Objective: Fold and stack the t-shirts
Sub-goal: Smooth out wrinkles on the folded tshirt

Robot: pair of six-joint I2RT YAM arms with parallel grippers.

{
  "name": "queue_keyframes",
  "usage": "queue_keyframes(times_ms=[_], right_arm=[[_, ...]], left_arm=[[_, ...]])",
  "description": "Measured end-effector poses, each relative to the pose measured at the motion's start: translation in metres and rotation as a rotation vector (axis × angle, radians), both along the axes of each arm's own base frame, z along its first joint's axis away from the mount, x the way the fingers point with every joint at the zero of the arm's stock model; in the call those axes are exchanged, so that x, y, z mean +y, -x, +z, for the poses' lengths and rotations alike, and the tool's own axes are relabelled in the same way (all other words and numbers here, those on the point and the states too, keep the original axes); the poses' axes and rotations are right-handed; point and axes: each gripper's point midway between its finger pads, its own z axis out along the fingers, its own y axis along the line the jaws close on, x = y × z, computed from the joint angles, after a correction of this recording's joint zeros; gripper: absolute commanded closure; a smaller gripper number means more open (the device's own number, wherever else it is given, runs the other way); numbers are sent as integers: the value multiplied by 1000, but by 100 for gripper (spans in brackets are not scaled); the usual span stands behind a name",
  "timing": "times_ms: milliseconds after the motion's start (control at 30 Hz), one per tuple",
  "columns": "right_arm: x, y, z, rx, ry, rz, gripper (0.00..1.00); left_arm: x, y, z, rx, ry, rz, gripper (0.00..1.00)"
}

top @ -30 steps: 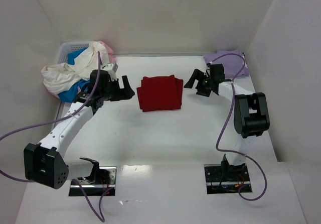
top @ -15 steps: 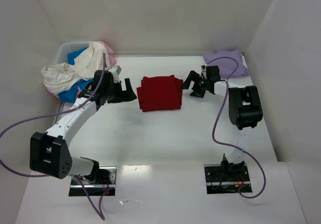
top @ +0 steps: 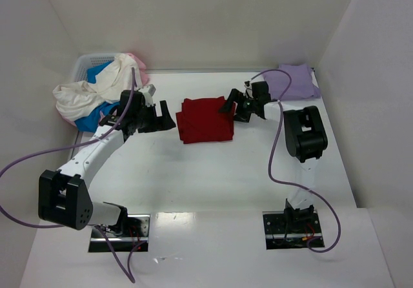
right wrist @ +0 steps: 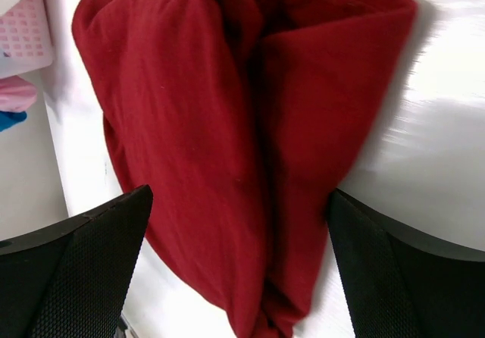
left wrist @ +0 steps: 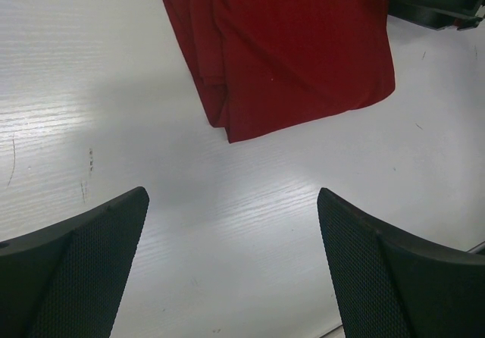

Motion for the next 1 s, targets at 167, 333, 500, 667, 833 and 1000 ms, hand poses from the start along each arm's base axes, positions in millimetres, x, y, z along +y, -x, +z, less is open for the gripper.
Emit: queue_keyframes(times_ms=[167, 333, 500, 667, 833, 1000], right_arm=[[7, -2, 0, 1, -13, 6, 4], [9, -7, -2, 4, -19, 4, 16], [13, -12, -6, 5, -19, 7, 27], [25, -14, -11, 5, -11, 26, 44], [35, -10, -23, 39, -4, 49, 77], [36, -12, -27, 58, 8, 51, 100]], left_arm=[[0, 0, 0, 0, 1, -1, 0], [2, 0, 0, 0, 0, 1, 0], [4, 0, 0, 1, 0, 6, 0], [7, 0, 2, 1, 0, 13, 0], [9, 2, 5, -11, 1, 17, 0], [13, 3, 6, -14, 1, 25, 0]])
